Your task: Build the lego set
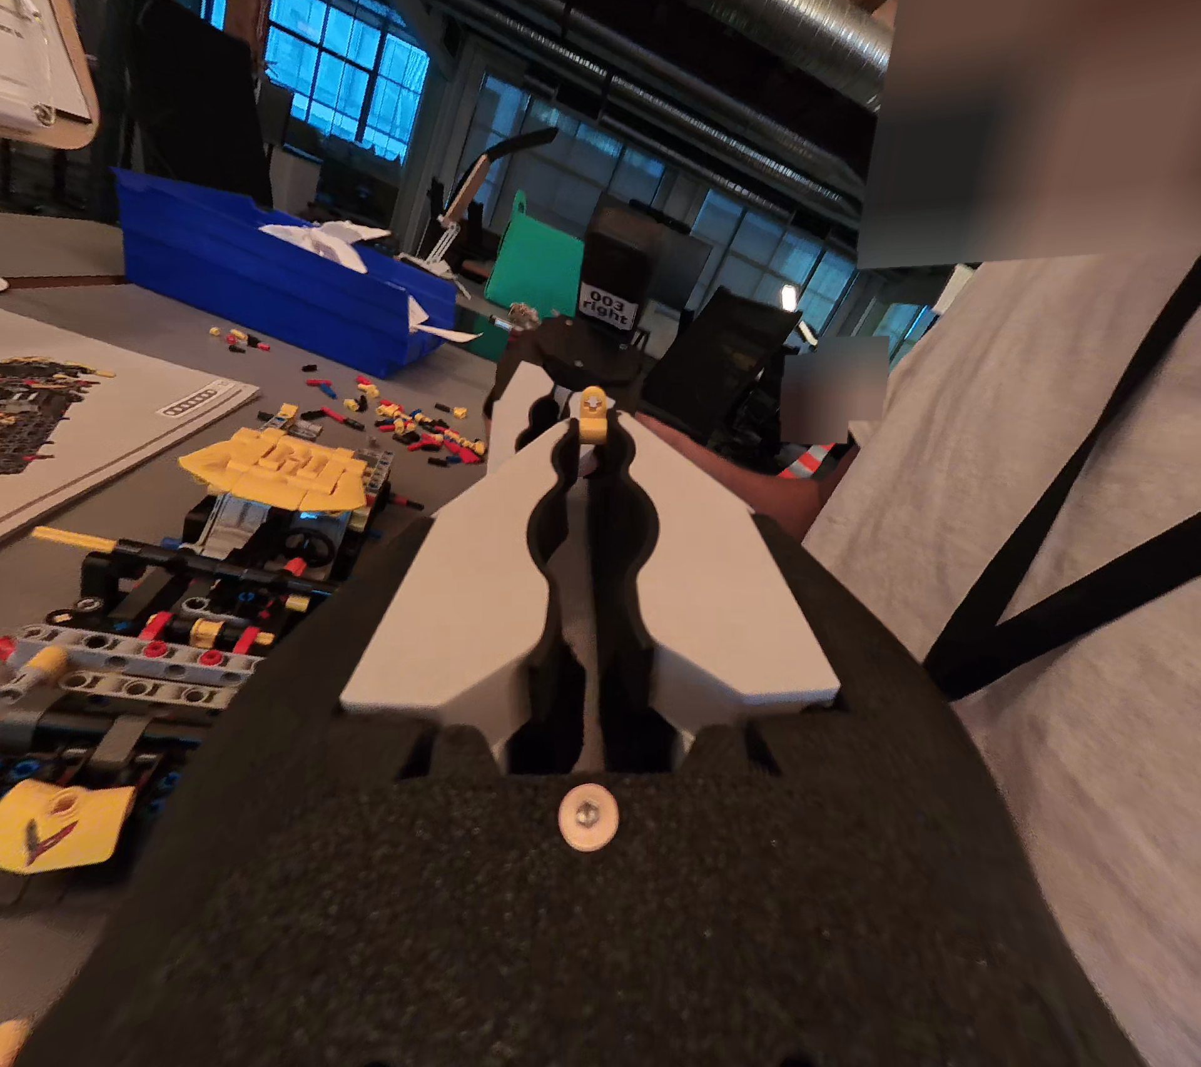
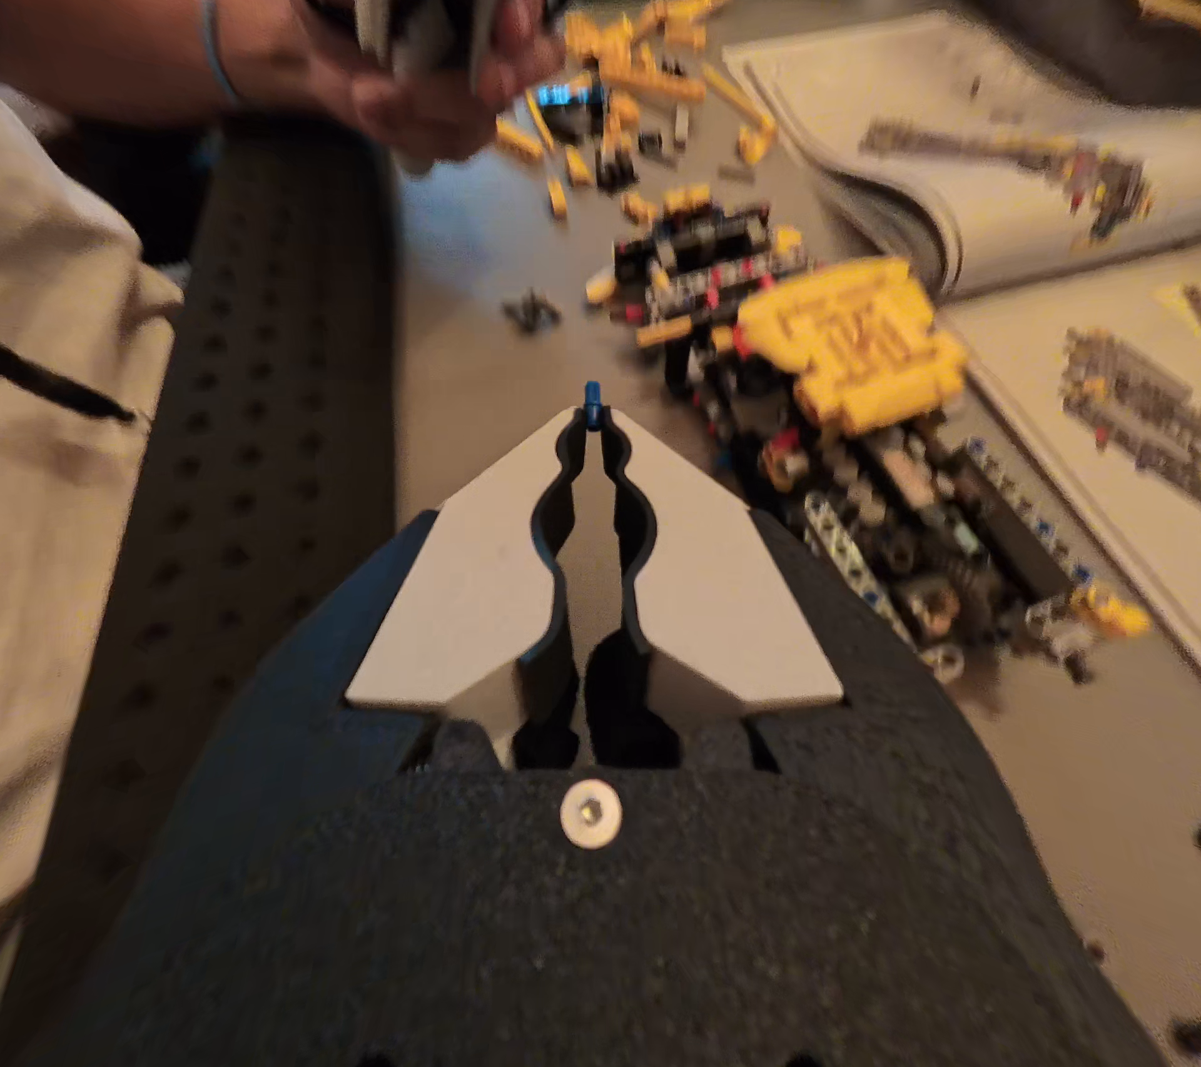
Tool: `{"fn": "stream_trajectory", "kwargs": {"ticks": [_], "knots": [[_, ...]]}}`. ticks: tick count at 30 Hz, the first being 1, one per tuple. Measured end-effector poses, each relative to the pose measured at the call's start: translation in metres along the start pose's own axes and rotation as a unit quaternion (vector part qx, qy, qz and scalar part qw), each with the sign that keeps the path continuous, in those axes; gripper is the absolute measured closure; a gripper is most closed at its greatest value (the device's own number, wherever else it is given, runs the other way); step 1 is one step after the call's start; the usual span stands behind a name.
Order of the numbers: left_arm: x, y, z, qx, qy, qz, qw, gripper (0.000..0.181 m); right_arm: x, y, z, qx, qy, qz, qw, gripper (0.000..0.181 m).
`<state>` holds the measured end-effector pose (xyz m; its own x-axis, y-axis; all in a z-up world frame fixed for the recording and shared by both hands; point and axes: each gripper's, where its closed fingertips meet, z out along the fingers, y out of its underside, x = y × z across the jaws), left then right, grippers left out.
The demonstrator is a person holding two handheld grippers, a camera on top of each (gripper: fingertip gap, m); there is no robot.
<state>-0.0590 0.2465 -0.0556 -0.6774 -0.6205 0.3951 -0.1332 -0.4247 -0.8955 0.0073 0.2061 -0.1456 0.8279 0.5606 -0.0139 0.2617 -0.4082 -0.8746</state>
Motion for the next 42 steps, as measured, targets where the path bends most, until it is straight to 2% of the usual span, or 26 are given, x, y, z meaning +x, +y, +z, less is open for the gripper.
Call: {"fn": "stream_trajectory", "kwargs": {"ticks": [4,8,12,18,28,32,37,42], "knots": [[0.000,-0.014,-0.009,0.042,0.025,-0.045,0.998,0.173,-0.007,-0.050,0.012,0.054,-0.034,0.022,0.998,0.177],[-0.001,-0.017,-0.013,0.050,0.025,-0.052,0.997,0.174,-0.010,-0.077,0.025,0.076,-0.052,0.029,0.995,0.177],[0.000,-0.013,-0.011,0.035,0.019,-0.040,0.998,0.174,-0.017,-0.097,0.025,0.115,-0.090,0.039,0.988,0.178],[0.002,-0.009,-0.009,0.023,0.020,-0.029,0.999,0.174,-0.026,-0.108,0.025,0.096,-0.088,0.003,0.991,0.178],[0.007,-0.010,-0.010,0.022,0.036,-0.028,0.999,0.174,-0.028,-0.111,0.024,0.085,-0.071,-0.005,0.994,0.178],[0.015,-0.019,-0.015,0.049,0.077,-0.059,0.994,0.174,-0.031,-0.117,0.019,0.094,-0.072,-0.014,0.993,0.178],[0.023,-0.031,-0.023,0.078,0.121,-0.085,0.986,0.174,-0.021,-0.109,0.024,0.094,-0.059,-0.007,0.994,0.178],[0.043,-0.054,-0.045,0.137,0.242,-0.152,0.948,0.174,-0.015,-0.112,0.031,0.128,-0.085,0.023,0.988,0.178]]}}
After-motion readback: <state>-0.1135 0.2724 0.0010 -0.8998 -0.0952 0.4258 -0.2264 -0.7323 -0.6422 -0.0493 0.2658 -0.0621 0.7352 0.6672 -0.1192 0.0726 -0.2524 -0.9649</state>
